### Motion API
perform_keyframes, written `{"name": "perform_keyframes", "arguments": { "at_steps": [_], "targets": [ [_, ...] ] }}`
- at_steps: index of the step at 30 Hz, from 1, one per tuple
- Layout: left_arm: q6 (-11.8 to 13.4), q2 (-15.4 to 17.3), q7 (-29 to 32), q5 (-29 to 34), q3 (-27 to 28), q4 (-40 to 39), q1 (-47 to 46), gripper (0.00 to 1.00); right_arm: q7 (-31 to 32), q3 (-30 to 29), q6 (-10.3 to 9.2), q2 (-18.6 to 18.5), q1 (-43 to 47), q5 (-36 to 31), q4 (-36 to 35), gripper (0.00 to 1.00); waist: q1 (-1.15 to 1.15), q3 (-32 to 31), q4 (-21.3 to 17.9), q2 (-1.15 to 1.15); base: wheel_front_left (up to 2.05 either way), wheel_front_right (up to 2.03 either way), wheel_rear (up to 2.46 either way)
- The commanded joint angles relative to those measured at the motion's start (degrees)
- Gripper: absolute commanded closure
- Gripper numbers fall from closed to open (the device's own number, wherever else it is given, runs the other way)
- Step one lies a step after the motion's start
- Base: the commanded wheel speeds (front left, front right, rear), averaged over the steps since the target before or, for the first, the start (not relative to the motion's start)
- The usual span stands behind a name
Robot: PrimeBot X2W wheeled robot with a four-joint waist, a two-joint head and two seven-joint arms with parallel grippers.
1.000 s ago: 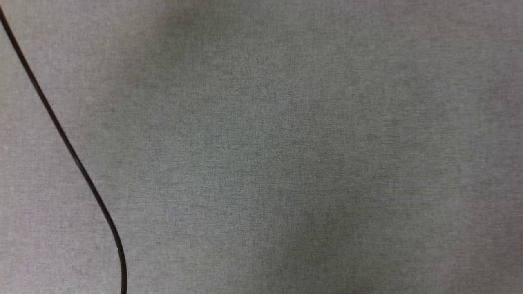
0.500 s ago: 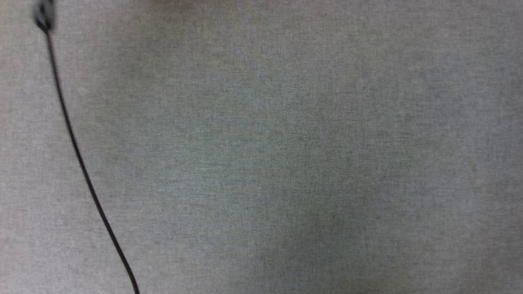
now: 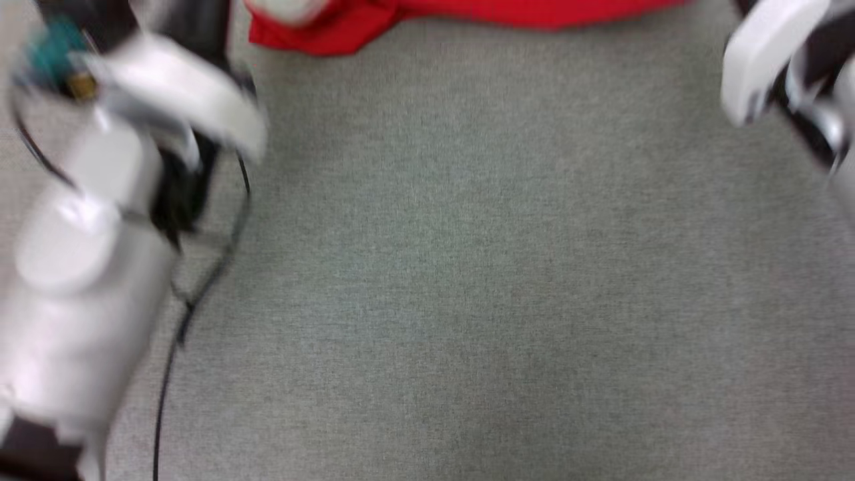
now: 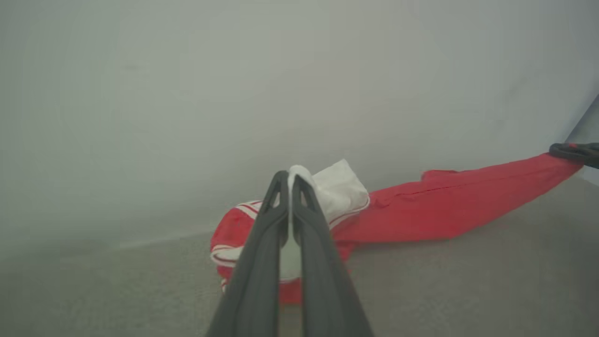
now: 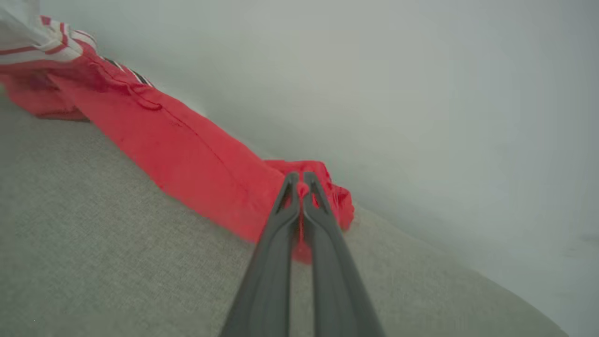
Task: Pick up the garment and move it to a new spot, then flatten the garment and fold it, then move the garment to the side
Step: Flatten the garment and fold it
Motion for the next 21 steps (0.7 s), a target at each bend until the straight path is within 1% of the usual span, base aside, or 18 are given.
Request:
{"name": "perform_keyframes", "arguments": {
  "at_steps": [1,9,12,16,21],
  "targets": [
    [0.3,0.1,-0.3,0.1,-0.4,-1.0,2.4,1.0,-0.4,0.5,-0.04,-0.6,2.1,0.8,-0.4,1.0,0.0,-2.3,0.0,0.0,0.0,0.0,0.0],
    [5.7,3.4,1.0,-1.9,-2.8,-12.6,24.8,1.0,-0.8,5.3,-0.04,-5.1,17.3,6.1,-5.0,1.0,0.0,-9.8,0.1,0.0,0.0,0.0,0.0],
    [7.9,4.8,1.4,-3.2,-3.0,-16.5,32.5,1.0,-1.0,5.6,-0.04,-7.2,22.1,8.4,-6.4,1.0,0.0,-12.8,0.2,0.0,0.0,0.0,0.0],
    [10.6,6.1,1.9,-5.1,-3.7,-21.2,42.4,1.0,-1.0,5.9,-0.04,-9.8,29.1,10.8,-8.9,1.0,0.0,-16.7,0.7,0.0,0.0,0.0,0.0],
    [14.2,7.4,1.9,-7.5,-4.0,-26.8,53.1,1.0,-0.7,4.9,-0.04,-12.4,37.3,12.0,-13.1,1.0,0.0,-20.7,0.5,0.0,0.0,0.0,0.0]
  ]
}}
